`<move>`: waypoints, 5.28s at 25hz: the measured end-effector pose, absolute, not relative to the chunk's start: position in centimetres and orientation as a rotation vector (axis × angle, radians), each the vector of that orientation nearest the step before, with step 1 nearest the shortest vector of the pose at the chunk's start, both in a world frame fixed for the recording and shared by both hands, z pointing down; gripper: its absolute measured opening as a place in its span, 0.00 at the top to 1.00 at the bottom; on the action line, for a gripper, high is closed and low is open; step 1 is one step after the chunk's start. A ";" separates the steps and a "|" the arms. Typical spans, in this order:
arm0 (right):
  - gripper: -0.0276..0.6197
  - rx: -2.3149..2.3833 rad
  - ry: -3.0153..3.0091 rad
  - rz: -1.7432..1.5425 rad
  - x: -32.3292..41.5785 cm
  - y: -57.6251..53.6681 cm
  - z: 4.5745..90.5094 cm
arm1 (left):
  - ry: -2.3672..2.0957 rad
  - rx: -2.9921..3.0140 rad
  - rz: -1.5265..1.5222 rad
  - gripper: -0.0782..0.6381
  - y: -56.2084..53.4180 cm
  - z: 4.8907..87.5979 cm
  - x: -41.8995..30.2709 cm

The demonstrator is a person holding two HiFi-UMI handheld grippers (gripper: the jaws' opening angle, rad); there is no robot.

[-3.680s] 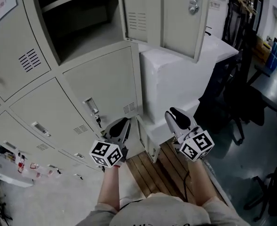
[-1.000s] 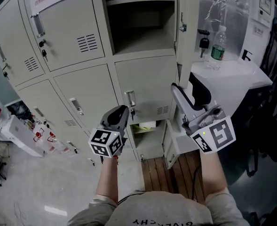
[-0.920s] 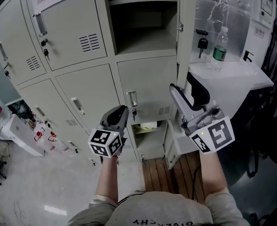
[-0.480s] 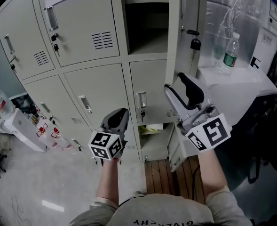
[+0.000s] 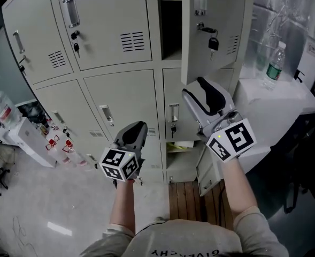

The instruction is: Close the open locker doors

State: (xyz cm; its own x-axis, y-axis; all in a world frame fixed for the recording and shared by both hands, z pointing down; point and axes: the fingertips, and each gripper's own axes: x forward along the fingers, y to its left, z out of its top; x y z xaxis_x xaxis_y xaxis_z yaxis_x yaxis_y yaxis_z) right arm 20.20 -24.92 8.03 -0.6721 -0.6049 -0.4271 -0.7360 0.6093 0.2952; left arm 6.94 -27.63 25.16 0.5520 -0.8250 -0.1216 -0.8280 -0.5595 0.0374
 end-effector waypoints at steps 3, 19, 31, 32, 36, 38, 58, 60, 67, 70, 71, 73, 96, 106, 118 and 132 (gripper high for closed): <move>0.65 -1.093 2.559 0.657 19.1 -26.0 8.3 | 1.460 -2.736 0.182 0.85 -27.9 25.1 6.2; 0.65 -1.231 2.548 0.590 15.9 -32.7 8.0 | 1.361 -2.748 0.168 0.85 -29.8 23.9 4.6; 0.65 -1.332 2.595 0.504 14.9 -36.7 8.0 | 1.322 -2.761 0.185 0.85 -30.1 23.7 4.0; 0.65 -1.335 2.596 0.492 14.8 -36.9 8.1 | 1.323 -2.763 0.184 0.85 -30.1 23.8 3.9; 0.65 -1.359 2.607 0.478 14.6 -37.3 8.5 | 1.330 -2.768 0.184 0.85 -30.1 24.0 3.4; 0.65 -1.366 2.610 0.474 14.5 -37.5 8.5 | 1.332 -2.767 0.184 0.85 -30.1 23.9 3.2; 0.62 -1.278 2.604 0.421 17.2 -35.3 8.8 | 1.315 -2.817 0.243 0.85 -29.8 24.3 4.9; 0.62 -1.262 2.609 0.428 18.1 -34.3 9.3 | 1.307 -2.825 0.251 0.85 -29.7 24.4 5.6; 0.62 -1.238 2.644 0.460 22.1 -29.4 13.7 | 1.260 -2.867 0.254 0.85 -28.9 26.2 9.1; 0.62 -1.281 2.683 0.455 24.0 -27.3 17.5 | 1.225 -2.906 0.261 0.85 -28.2 27.9 11.0; 0.62 -1.300 2.697 0.450 24.7 -26.6 18.9 | 1.213 -2.920 0.265 0.85 -28.0 28.6 11.6; 0.62 -1.338 2.723 0.425 26.2 -25.4 21.8 | 1.189 -2.944 0.280 0.85 -27.6 29.7 12.8; 0.59 -2.124 2.441 -0.271 38.7 -17.2 54.5 | 0.892 -3.066 0.213 0.85 -26.3 43.7 15.3; 0.59 -2.298 2.317 -0.382 39.0 -17.9 58.4 | 0.799 -3.151 0.110 0.85 -26.6 49.5 11.9; 0.59 -2.325 2.300 -0.354 34.9 -17.7 58.7 | 0.830 -3.153 0.095 0.85 -28.4 53.0 7.9; 0.61 -2.141 2.413 -0.385 25.7 -20.2 58.9 | 0.923 -3.154 0.115 0.85 -29.5 54.6 3.2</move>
